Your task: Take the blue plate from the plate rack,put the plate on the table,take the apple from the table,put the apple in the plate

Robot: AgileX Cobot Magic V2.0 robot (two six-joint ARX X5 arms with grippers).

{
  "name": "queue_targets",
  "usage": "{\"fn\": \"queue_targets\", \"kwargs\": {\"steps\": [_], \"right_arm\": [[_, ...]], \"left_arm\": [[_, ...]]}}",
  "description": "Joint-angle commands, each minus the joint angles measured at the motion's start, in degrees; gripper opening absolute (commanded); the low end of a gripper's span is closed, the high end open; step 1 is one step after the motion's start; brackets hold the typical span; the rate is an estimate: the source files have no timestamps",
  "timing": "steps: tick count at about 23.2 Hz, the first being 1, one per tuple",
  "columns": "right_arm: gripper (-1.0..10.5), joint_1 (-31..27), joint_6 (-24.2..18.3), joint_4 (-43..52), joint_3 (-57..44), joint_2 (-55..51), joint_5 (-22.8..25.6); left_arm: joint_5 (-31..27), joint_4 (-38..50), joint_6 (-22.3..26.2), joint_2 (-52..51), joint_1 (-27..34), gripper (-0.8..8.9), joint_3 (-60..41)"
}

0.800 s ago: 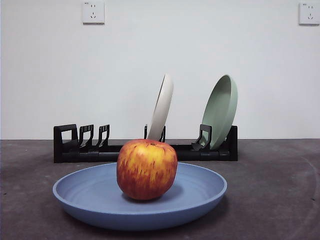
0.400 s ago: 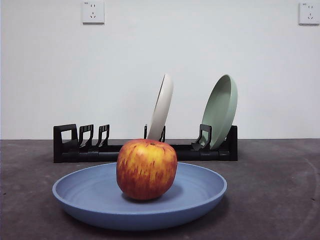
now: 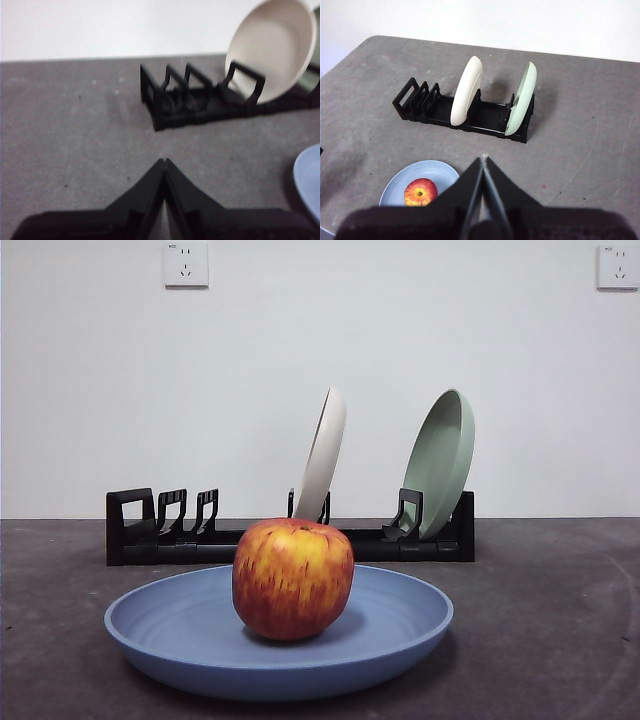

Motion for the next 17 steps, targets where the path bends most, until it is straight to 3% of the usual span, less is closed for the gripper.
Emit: {"fn": "queue_targets", "kwargs": {"steps": [1, 5, 17], "right_arm": [[0.0, 0.04, -0.02, -1.11, 0.00, 0.02, 0.09], [0.0, 0.04, -0.02, -1.11, 0.00, 0.02, 0.07], [0.0, 0.04, -0.02, -1.11, 0.00, 0.02, 0.09]], "left_arm": [[-2.75, 0.33, 2.19, -0.17, 0.04, -0.04, -0.57], [-9.77, -0.04, 0.79, -0.17, 0.04, -0.04, -0.57], [-9.60, 0.28, -0.92, 0.15, 0.04, -0.04, -0.57]]}}
